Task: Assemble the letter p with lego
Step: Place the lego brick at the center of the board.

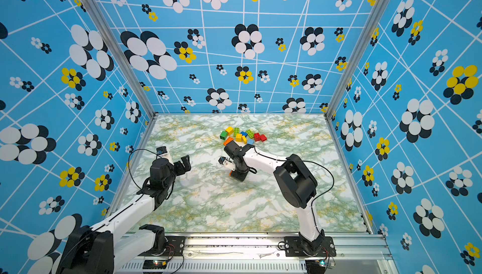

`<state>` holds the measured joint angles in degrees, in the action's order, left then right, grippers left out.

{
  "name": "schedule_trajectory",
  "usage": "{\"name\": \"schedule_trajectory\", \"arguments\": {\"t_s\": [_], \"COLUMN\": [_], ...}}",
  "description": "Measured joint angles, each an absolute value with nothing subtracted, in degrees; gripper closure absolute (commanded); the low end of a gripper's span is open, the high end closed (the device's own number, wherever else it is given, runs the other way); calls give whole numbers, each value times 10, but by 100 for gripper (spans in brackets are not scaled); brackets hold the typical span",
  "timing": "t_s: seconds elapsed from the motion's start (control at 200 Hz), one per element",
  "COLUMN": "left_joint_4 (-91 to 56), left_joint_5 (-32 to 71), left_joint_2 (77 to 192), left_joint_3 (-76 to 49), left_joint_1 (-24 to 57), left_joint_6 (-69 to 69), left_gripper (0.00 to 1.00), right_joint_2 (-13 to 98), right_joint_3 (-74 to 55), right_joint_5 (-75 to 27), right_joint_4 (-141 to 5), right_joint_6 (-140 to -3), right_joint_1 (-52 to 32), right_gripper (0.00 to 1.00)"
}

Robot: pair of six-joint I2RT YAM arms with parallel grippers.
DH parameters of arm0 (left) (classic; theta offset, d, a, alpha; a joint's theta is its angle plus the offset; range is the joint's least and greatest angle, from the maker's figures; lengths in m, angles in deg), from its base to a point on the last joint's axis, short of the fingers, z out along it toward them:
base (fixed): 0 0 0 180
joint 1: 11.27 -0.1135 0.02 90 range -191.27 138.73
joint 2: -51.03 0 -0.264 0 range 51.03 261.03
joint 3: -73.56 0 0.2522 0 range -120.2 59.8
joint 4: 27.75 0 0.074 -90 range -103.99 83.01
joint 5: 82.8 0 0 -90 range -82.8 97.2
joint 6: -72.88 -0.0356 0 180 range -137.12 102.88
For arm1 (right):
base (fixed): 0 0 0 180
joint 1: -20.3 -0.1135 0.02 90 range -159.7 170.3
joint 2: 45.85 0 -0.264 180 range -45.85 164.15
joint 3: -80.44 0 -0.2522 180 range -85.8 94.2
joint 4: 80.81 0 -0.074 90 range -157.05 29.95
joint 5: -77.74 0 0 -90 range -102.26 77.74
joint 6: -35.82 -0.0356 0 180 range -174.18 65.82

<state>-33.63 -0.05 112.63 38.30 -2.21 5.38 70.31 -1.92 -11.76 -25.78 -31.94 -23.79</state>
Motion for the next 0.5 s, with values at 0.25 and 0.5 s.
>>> {"name": "schedule_trajectory", "arguments": {"t_s": [0.25, 0.5], "left_joint_4": [-336, -332], "left_joint_5": [0, 0], "left_joint_2": [1126, 1125], "left_joint_3": [383, 383], "left_joint_1": [-22, -22], "left_joint_6": [54, 56], "left_gripper": [1, 1], "right_joint_2": [710, 702], "right_joint_3": [-28, -39], "right_joint_5": [-77, -50], "right_joint_4": [-276, -294], "right_joint_6": [-312, -319], "right_joint_1": [-238, -222], "right_gripper": [53, 46]}}
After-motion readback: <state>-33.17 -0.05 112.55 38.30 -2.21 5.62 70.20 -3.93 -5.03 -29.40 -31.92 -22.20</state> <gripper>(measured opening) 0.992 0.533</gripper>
